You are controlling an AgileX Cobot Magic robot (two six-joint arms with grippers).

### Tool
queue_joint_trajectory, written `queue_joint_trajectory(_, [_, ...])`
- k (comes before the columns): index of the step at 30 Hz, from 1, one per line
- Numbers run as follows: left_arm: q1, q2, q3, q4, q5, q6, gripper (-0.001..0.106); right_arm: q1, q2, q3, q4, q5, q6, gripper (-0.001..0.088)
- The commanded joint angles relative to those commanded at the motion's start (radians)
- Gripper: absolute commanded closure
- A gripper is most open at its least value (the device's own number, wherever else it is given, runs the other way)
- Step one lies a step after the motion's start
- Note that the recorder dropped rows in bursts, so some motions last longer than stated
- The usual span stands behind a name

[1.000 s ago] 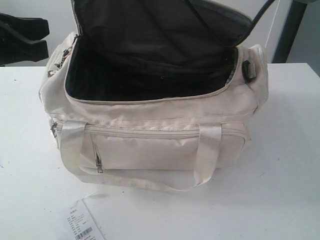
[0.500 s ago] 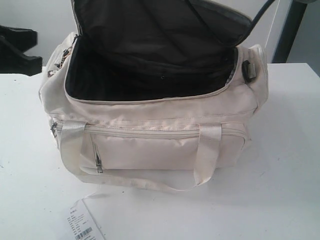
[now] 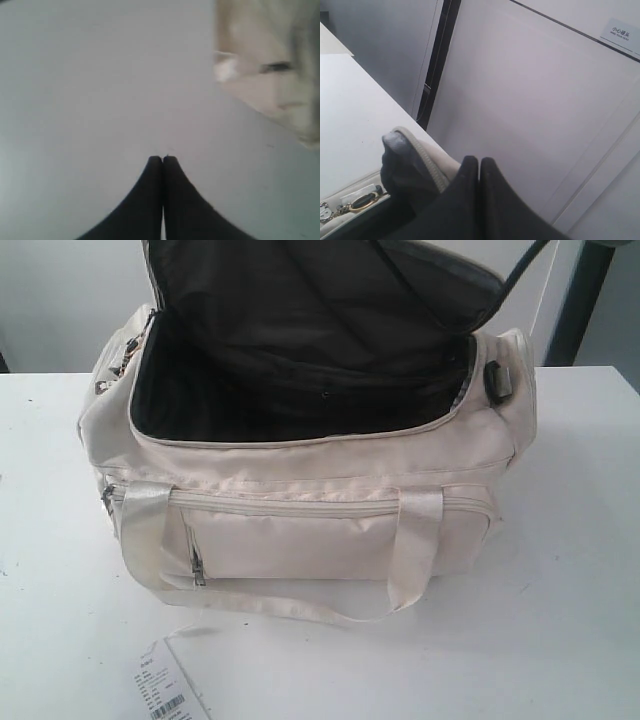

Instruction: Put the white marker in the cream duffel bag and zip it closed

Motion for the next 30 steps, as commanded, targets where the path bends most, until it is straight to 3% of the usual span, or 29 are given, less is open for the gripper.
queue_joint_trajectory(3, [0.015, 0.032, -0.015, -0.246, 0.018, 0.201, 0.105, 0.0, 0.0, 0.0, 0.0, 0.0, 0.0, 0.0868])
queue_joint_trajectory(6, [0.07, 0.091, -0.061, -0.374, 0.105, 0.323, 0.105, 0.0, 0.0, 0.0, 0.0, 0.0, 0.0, 0.0868])
queue_joint_trajectory(8, [0.154, 0.15, -0.125, -0.526, 0.231, 0.482, 0.105, 0.0, 0.0, 0.0, 0.0, 0.0, 0.0, 0.0868])
queue_joint_trajectory(10, [0.232, 0.195, -0.175, -0.632, 0.283, 0.553, 0.105, 0.0, 0.0, 0.0, 0.0, 0.0, 0.0, 0.0868])
queue_joint_trajectory(15, [0.353, 0.207, -0.2, -0.75, 0.013, 0.504, 0.105, 0.0, 0.0, 0.0, 0.0, 0.0, 0.0, 0.0868])
queue_joint_trajectory(17, [0.409, 0.247, -0.211, -0.936, -0.031, 0.581, 0.097, 0.0, 0.0, 0.0, 0.0, 0.0, 0.0, 0.0868])
queue_joint_trajectory(18, [0.417, 0.268, -0.227, -0.986, -0.01, 0.629, 0.091, 0.0, 0.0, 0.0, 0.0, 0.0, 0.0, 0.0868])
queue_joint_trajectory(19, [0.424, 0.309, -0.263, -1.071, 0.035, 0.71, 0.079, 0.0, 0.0, 0.0, 0.0, 0.0, 0.0, 0.0868])
queue_joint_trajectory(21, [0.428, 0.363, -0.324, -1.154, 0.057, 0.754, 0.064, 0.0, 0.0, 0.0, 0.0, 0.0, 0.0, 0.0868])
queue_joint_trajectory(23, [0.428, 0.405, -0.378, -1.163, 0.057, 0.76, 0.05, 0.0, 0.0, 0.0, 0.0, 0.0, 0.0, 0.0868])
queue_joint_trajectory(25, [0.428, 0.44, -0.416, -1.163, 0.061, 0.76, 0.046, 0.0, 0.0, 0.0, 0.0, 0.0, 0.0, 0.0868])
queue_joint_trajectory(30, [0.428, 0.531, -0.483, -1.166, 0.056, 0.76, 0.048, 0.0, 0.0, 0.0, 0.0, 0.0, 0.0, 0.0868])
